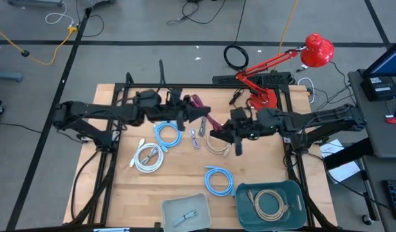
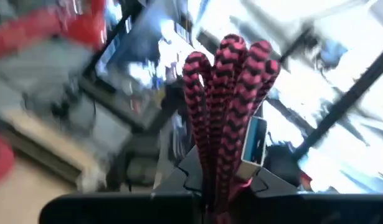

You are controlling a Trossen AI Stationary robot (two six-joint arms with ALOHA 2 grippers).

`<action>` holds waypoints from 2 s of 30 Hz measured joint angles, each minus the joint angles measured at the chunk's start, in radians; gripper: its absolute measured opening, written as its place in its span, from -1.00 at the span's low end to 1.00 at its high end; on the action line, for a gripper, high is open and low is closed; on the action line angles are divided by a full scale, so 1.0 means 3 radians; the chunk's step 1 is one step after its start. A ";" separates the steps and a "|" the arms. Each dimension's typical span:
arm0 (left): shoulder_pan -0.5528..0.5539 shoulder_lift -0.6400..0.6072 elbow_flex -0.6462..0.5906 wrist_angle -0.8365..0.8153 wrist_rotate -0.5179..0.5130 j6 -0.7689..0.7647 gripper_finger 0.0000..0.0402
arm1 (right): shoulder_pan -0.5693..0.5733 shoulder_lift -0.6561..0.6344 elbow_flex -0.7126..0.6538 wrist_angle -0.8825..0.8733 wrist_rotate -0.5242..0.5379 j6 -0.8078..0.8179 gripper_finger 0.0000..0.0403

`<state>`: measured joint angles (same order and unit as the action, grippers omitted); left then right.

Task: Pick & Place USB Port
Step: Put the red patterned charger cable into the gray bin

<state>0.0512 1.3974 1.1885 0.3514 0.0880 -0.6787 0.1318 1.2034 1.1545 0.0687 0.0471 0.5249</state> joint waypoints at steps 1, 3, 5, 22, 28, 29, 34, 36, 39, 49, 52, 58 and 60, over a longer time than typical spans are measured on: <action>0.0035 -0.0076 0.0000 -0.0161 0.0129 -0.0037 -0.88 | -0.0002 -0.0022 0.0000 0.0075 -0.0048 0.0001 -0.78; 0.0131 -0.0278 -0.0001 -0.0607 0.0412 -0.0077 -0.88 | -0.0005 -0.0075 0.0000 0.0172 -0.0133 0.0024 -0.65; 0.0209 -0.0506 0.0001 -0.1204 0.0624 -0.0091 -0.88 | -0.0005 -0.0122 0.0000 0.0262 -0.0214 0.0037 -0.51; -0.1135 0.0074 0.0434 -0.3998 0.1305 0.0067 -0.89 | 0.0022 -0.0326 0.0006 -0.0256 0.0117 -0.0020 0.00; -0.1251 0.0695 0.0433 -0.3861 0.1226 0.0244 -0.89 | -0.0005 -0.0219 0.0006 -0.0321 0.0116 0.0099 -0.02; -0.1252 0.0764 0.0433 -0.3812 0.1218 0.0263 -0.89 | -0.0006 -0.0193 0.0006 -0.0339 0.0117 0.0125 -0.02; -0.1280 0.1032 0.0432 -0.3381 0.1288 0.0273 -0.89 | -0.0006 -0.0089 0.0006 -0.0400 0.0116 0.0195 -0.02; -0.1313 0.1111 0.0432 -0.3100 0.1354 0.0223 -0.89 | -0.0005 -0.0043 0.0006 -0.0429 0.0116 0.0226 -0.03; -0.1381 0.1191 0.0433 -0.2745 0.1415 0.0118 -0.89 | -0.0005 0.0013 0.0004 -0.0444 0.0114 0.0302 -0.03; -0.1470 0.1224 0.0432 -0.2549 0.1385 0.0007 -0.89 | 0.0002 0.0078 0.0003 -0.0381 0.0110 0.0445 -0.03; -0.1499 0.1222 0.0432 -0.2477 0.1452 -0.0007 -0.89 | 0.0001 0.0080 0.0003 -0.0281 0.0114 0.0478 -0.03; -0.1507 0.1222 0.0432 -0.2498 0.1642 -0.0061 -0.65 | 0.0003 0.0080 0.0003 -0.0143 0.0112 0.0517 -0.03; -0.1514 0.1222 0.0432 -0.2501 0.1640 -0.0064 -0.60 | 0.0003 0.0080 0.0003 -0.0119 0.0112 0.0520 -0.03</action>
<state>-0.4029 1.7641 1.3182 -0.3988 0.5801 -0.6979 0.1326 1.2274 1.1553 0.0330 0.0807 0.6807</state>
